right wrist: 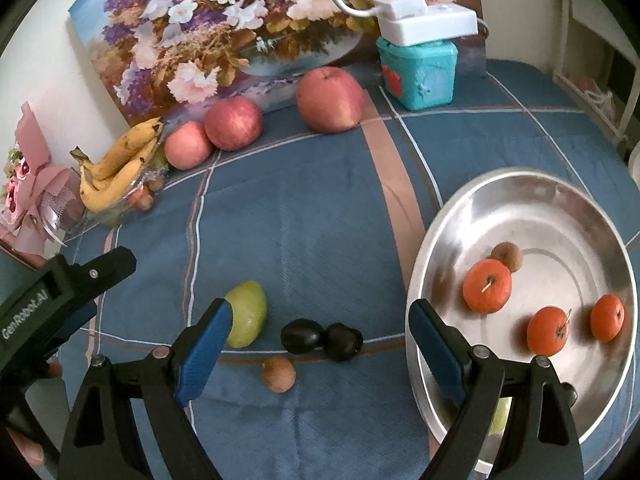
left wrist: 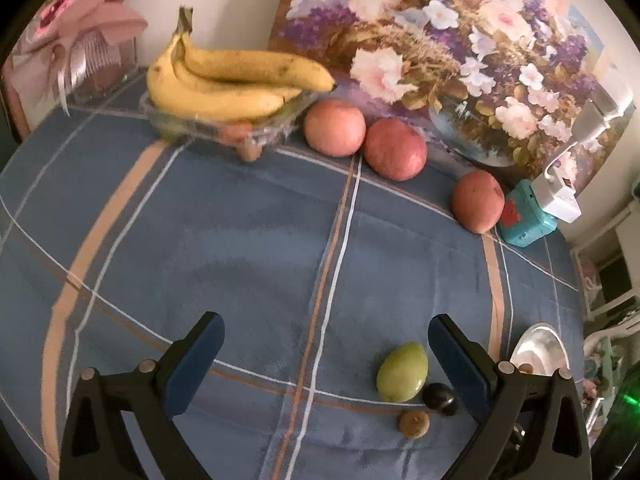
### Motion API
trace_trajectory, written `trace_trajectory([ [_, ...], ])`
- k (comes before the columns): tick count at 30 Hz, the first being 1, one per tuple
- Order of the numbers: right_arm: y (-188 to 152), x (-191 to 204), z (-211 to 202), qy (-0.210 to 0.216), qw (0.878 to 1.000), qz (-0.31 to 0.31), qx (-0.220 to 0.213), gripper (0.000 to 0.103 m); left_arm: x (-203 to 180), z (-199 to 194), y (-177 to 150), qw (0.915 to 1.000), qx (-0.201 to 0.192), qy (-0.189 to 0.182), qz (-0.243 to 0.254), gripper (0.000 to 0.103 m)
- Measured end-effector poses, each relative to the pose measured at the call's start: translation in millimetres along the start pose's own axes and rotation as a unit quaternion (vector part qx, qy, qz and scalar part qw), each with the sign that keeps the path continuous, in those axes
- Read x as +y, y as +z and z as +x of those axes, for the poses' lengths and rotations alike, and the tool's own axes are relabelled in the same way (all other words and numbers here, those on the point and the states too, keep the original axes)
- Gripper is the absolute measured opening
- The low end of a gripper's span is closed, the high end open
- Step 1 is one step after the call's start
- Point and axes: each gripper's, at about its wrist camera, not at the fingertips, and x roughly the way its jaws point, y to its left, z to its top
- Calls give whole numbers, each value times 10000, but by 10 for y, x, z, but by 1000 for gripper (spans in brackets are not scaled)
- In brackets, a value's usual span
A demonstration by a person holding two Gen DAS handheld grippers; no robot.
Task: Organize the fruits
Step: 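Grasp the second green pear with the left tool while the right tool grasps a dark plum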
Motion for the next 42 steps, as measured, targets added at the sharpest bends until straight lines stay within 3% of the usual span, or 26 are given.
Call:
trace_trajectory([
  [5, -30, -43, 43, 104, 9998, 137, 62, 89, -77, 113, -97, 9998, 128, -105, 76, 103],
  [9, -46, -51, 60, 29, 9999, 78, 88, 68, -202, 214, -161, 9990, 301, -267, 212, 103],
  [11, -61, -79, 76, 84, 9997, 128, 172, 67, -253, 248, -177, 9986, 357, -293, 268, 102],
  [13, -72, -75, 77, 43, 9997, 32, 256, 58, -286, 293, -191, 9982, 429, -281, 311, 102],
  [20, -115, -60, 103, -258, 9977, -315, 533, 50, -312, 433, -251, 9967, 706, -212, 344, 97],
  [26, -134, -16, 117, -273, 9968, -420, 630, 48, -390, 527, -318, 9947, 882, -249, 462, 87],
  [28, -130, -8, 110, -250, 9968, -421, 628, 48, -407, 558, -338, 9940, 947, -303, 461, 79],
  [33, -123, -6, 111, -182, 9971, -390, 624, 48, -413, 645, -367, 9912, 1162, -561, 289, 69],
  [35, -124, -7, 113, -178, 9971, -399, 628, 48, -427, 652, -366, 9906, 1171, -660, 262, 63],
  [38, -125, 6, 120, -178, 9965, -461, 679, 48, -456, 657, -376, 9881, 1220, -912, 210, 45],
  [42, -133, 5, 114, -319, 9952, -547, 742, 48, -518, 658, -396, 9876, 1246, -896, 326, 43],
])
